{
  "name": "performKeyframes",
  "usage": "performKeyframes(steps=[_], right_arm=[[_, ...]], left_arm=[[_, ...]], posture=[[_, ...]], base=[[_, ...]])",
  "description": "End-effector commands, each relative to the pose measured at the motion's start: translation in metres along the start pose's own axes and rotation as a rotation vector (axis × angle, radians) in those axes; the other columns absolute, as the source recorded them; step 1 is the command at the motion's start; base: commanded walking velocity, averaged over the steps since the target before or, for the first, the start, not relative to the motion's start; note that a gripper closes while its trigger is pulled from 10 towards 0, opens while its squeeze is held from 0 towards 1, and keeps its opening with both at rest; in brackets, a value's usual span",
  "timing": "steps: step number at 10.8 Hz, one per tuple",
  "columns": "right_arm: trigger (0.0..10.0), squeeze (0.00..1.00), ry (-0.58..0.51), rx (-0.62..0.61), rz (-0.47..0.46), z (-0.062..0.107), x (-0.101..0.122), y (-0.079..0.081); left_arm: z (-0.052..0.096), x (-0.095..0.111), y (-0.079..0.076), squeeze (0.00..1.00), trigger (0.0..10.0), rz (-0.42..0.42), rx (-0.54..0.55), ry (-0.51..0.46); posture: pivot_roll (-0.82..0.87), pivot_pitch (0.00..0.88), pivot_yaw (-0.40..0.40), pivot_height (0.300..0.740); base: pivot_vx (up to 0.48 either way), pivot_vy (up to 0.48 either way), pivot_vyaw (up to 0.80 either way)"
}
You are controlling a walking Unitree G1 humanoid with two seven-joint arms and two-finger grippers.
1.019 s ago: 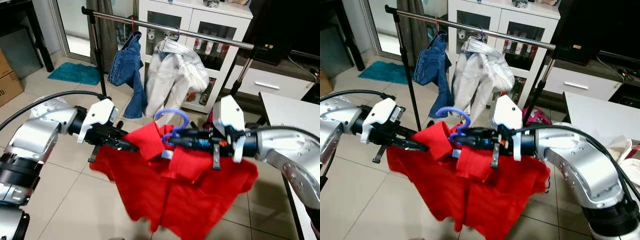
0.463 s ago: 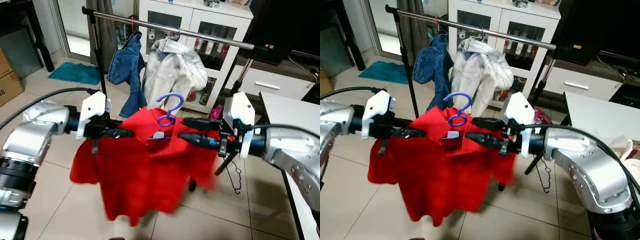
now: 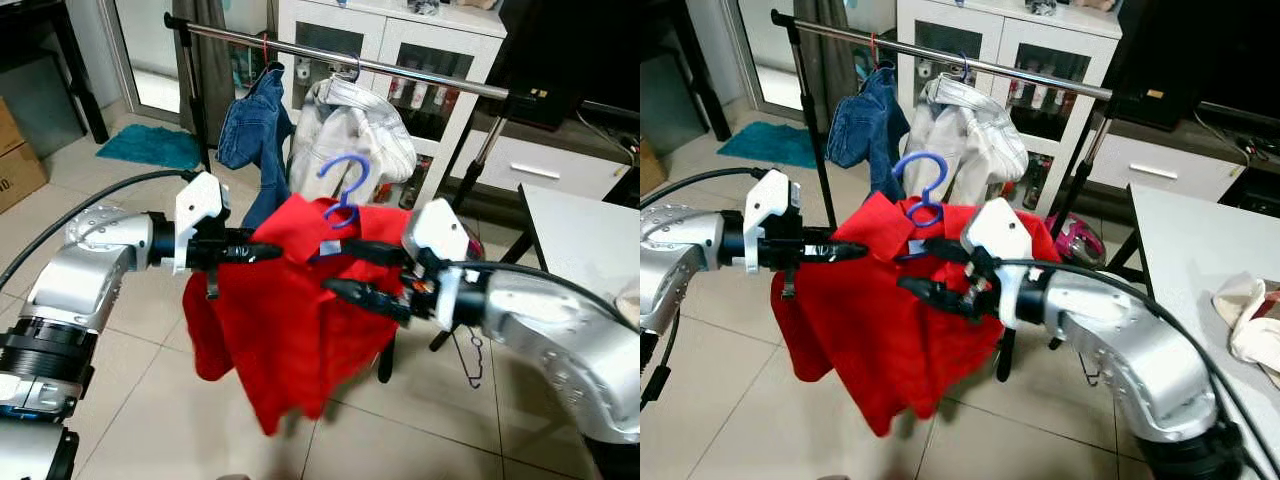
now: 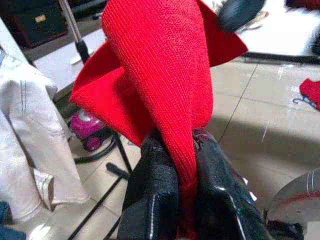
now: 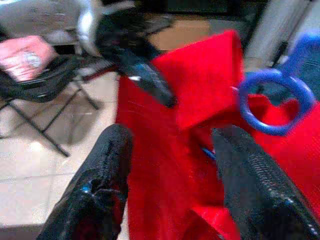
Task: Hang hanger
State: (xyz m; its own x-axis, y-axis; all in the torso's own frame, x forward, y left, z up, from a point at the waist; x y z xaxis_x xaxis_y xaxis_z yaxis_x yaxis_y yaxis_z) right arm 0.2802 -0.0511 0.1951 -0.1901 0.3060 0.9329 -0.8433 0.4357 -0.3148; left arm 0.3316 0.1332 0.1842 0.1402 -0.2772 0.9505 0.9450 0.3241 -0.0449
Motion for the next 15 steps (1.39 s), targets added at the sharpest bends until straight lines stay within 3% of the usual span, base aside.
performKeyframes(steps=[1,3,4,7,8,10,11,12,14,15], right_arm=[[10.0,0.00,0.042,-0.042,0.000,-0.001,-0.006,-0.007],[10.0,0.00,0.060,-0.152,-0.033,-0.008,-0.010,-0.024],[10.0,0.00,0.117,-0.214,-0.001,-0.011,-0.018,-0.033],[10.0,0.00,0.180,-0.354,0.032,0.001,-0.026,-0.062],[10.0,0.00,0.185,-0.341,0.058,0.007,-0.025,-0.063],[10.0,0.00,0.179,-0.201,0.128,0.012,-0.024,-0.041],[10.0,0.00,0.234,-0.129,0.172,0.016,-0.034,-0.027],[10.0,0.00,0.260,-0.117,0.189,0.018,-0.040,-0.024],[10.0,0.00,0.215,-0.139,0.108,0.011,-0.041,-0.015],[10.0,0.00,0.146,-0.135,0.016,0.002,-0.035,-0.005]], left_arm=[[0.000,0.018,-0.004,0.00,0.0,-0.046,-0.021,-0.049],[0.000,0.020,-0.010,0.00,0.0,-0.039,-0.049,-0.053],[0.000,0.022,-0.014,0.00,0.0,-0.037,-0.067,-0.058],[0.001,0.016,-0.016,0.00,0.0,-0.051,-0.064,-0.025],[0.002,0.011,-0.006,0.00,0.0,-0.063,0.005,0.000],[0.004,0.008,0.010,0.00,0.0,-0.065,0.107,0.002],[0.005,0.009,0.020,0.00,0.0,-0.053,0.185,-0.019],[0.004,0.010,0.021,0.00,0.0,-0.037,0.199,-0.042],[-0.003,0.008,0.016,0.00,0.0,0.013,0.201,-0.096],[-0.008,0.011,0.015,0.00,0.0,0.053,0.215,-0.143]], posture=[[0.07,0.000,-0.088,0.740],[0.07,0.000,-0.091,0.740],[0.07,0.000,-0.092,0.740],[0.07,0.000,-0.093,0.740],[0.07,0.000,-0.089,0.740],[0.07,0.000,-0.079,0.740],[0.06,0.000,-0.071,0.740],[0.06,0.000,-0.071,0.740],[0.06,0.000,-0.067,0.740],[0.07,0.000,-0.065,0.740]], base=[[0.000,0.000,0.00],[0.000,0.000,0.00],[0.000,0.000,0.00],[0.000,0.000,0.00],[0.000,0.000,0.00],[0.000,0.000,0.00],[0.000,0.000,0.00],[0.000,0.000,0.00],[0.000,0.000,0.00],[0.000,0.000,0.00]])
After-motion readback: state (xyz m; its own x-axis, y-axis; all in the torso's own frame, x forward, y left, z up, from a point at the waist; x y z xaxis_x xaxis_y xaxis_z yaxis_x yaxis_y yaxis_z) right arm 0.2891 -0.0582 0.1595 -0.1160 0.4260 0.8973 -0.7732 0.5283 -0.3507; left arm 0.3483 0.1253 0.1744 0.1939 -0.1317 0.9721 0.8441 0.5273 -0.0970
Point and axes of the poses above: a point about 5 cm out from each wrist's last joint towards the gripper, its own z axis pointing back from the gripper into the wrist, its own x axis along the axis of the wrist's last joint, y = z × x, the point moved 6 cm from there along -z, pointing out of the wrist towards the gripper, and after that the axes turned 14 degrees about z, right-handed, at the moved point
